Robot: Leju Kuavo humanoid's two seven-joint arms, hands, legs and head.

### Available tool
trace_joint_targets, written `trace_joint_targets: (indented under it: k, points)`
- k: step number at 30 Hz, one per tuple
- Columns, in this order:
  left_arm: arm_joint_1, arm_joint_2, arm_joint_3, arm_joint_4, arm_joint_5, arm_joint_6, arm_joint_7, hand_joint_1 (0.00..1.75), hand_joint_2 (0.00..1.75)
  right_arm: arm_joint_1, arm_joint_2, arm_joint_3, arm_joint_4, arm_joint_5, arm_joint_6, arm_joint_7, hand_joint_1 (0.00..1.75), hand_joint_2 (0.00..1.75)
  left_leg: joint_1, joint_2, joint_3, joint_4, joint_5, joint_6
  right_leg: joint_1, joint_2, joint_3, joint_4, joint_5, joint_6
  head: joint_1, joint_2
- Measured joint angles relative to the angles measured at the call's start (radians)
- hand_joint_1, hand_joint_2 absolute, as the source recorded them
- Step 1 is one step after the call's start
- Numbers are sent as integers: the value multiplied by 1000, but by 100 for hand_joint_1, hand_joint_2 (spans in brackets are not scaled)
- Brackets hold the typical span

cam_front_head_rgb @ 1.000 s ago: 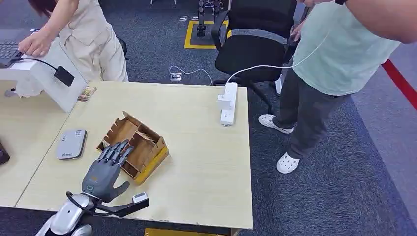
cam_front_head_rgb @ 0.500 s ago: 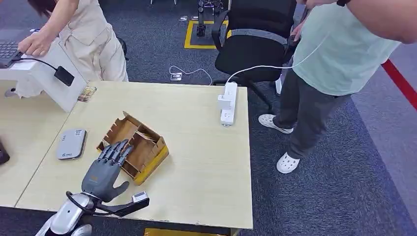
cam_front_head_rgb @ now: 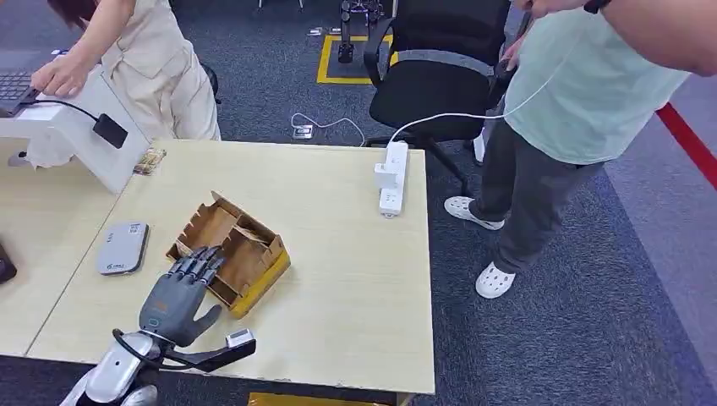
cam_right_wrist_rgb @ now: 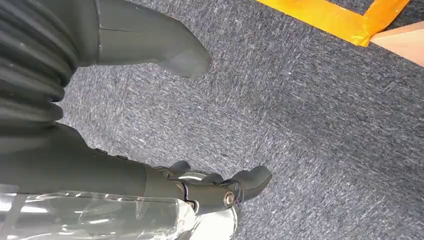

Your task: Pass the card to the sensor for recognition and then transmit it.

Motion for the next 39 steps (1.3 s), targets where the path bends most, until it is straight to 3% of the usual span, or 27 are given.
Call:
trace_joint_targets:
  k: [2, 4, 6, 7, 10, 11, 13, 15, 18, 19, 27, 29, 30, 33, 39]
  points:
    - [0, 0, 3, 0, 5, -5, -3, 150, 175, 0, 0, 0, 0, 0, 0, 0, 0, 175, 0, 0, 0, 0, 0, 0, 0, 0, 0, 0, 0, 0, 0, 0]
    - [0, 1, 6, 0, 11, -7, -3, 112, 175, 0, 0, -1, 0, 1, 0, 0, 0, 175, 0, 0, 0, 0, 0, 0, 0, 0, 0, 0, 0, 0, 0, 0]
    - [1, 1, 7, 0, 15, -8, -4, 106, 175, 0, 0, -1, 0, 2, 0, 0, 0, 175, 0, 0, 0, 0, 0, 0, 0, 0, 0, 0, 0, 0, 0, 0]
    - [1, 1, 7, 0, 16, -9, -4, 117, 175, 0, 0, -1, 0, 2, 0, 0, 0, 175, 0, 0, 0, 0, 0, 0, 0, 0, 0, 0, 0, 0, 0, 0]
    - [1, 1, 9, 0, 18, -9, -4, 103, 175, 0, 0, -2, 0, 2, 0, 0, 0, 175, 0, 0, 0, 0, 0, 0, 0, 0, 0, 0, 0, 0, 0, 0]
    - [2, 1, 10, 0, 19, -9, -4, 89, 175, -1, 0, -2, 0, 2, 0, 0, 0, 175, 0, 0, 0, 0, 0, 0, 0, 0, 0, 0, 0, 0, 0, 0]
    - [3, 1, 11, 0, 23, -9, -4, 106, 175, -1, 0, -2, 0, 2, 0, 0, 0, 175, 0, 0, 0, 0, 0, 0, 0, 0, 0, 0, 0, 0, 0, 0]
    - [3, 1, 11, 0, 28, -9, -5, 113, 175, -1, 0, -3, 0, 2, 0, 0, 0, 175, 0, 0, 0, 0, 0, 0, 0, 0, 0, 0, 0, 0, 0, 0]
    - [3, 1, 11, 0, 33, -14, -8, 112, 175, -1, 0, -3, 0, 3, 0, 0, 0, 175, 0, 0, 0, 0, 0, 0, 0, 0, 0, 0, 0, 0, 0, 0]
    - [3, 1, 11, 0, 35, -14, -14, 126, 175, -1, 0, -3, 0, 3, 0, 0, 0, 175, 0, 0, 0, 0, 0, 0, 0, 0, 0, 0, 0, 0, 0, 0]
    - [3, 2, 12, 0, 47, -14, -21, 134, 175, -2, 0, -11, -1, 3, -2, -2, 0, 175, 0, 0, 0, 0, 0, 0, 0, 0, 0, 0, 0, 0, 0, 0]
    - [3, 2, 12, 0, 49, -14, -21, 148, 175, -2, 0, -13, -1, 4, -3, -2, 0, 175, 0, 0, 0, 0, 0, 0, 0, 0, 0, 0, 0, 0, 0, 0]
    - [3, 2, 13, 0, 49, -14, -21, 175, 175, -2, 0, -14, -1, 4, -4, -2, 0, 175, 0, 0, 0, 0, 0, 0, 0, 0, 0, 0, 0, 0, 0, 0]
    - [3, 6, 21, 0, 67, -14, -21, 175, 175, -2, 0, -18, -1, 4, -5, -3, 0, 175, 0, 0, 0, 0, 0, 0, 0, 0, 0, 0, 0, 0, 0, 0]
    - [18, 57, 76, -9, 105, -47, -31, 175, 175, -2, 0, -23, -1, 4, -5, -11, 0, 175, 0, 0, 0, 0, 0, 0, 0, 0, 0, 0, 0, -1, 0, 0]
